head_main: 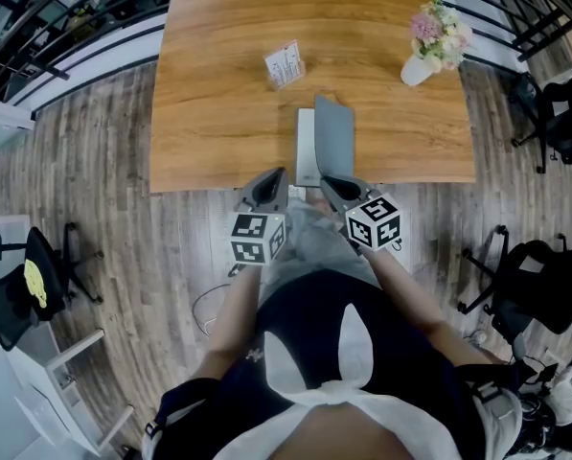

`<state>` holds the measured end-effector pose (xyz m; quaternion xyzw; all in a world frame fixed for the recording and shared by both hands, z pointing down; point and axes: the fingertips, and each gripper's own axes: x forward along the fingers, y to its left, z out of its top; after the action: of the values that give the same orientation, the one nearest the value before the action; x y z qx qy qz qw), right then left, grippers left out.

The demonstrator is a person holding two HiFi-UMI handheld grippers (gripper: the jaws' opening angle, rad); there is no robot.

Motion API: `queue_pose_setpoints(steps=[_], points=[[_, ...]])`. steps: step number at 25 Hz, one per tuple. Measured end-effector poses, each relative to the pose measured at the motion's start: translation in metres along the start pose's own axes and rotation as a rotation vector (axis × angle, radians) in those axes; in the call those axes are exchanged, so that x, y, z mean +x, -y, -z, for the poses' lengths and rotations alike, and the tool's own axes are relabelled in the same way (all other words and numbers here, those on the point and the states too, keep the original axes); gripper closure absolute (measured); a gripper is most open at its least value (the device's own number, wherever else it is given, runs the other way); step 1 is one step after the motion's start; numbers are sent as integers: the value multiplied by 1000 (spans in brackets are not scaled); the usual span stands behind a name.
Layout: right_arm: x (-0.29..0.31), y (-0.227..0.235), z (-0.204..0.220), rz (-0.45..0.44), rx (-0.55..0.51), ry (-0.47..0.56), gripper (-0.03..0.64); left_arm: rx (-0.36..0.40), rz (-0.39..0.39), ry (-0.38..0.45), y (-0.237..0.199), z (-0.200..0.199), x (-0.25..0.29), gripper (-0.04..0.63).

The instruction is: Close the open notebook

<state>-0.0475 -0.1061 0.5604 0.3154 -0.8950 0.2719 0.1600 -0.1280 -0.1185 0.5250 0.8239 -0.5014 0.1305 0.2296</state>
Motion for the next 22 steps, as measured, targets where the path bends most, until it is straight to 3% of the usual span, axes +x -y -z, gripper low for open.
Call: queue_pose_setpoints(steps=[22], points=[[31,-4,19,-27,-32,-81,597,-12,6,-30,-10,6,8,578]])
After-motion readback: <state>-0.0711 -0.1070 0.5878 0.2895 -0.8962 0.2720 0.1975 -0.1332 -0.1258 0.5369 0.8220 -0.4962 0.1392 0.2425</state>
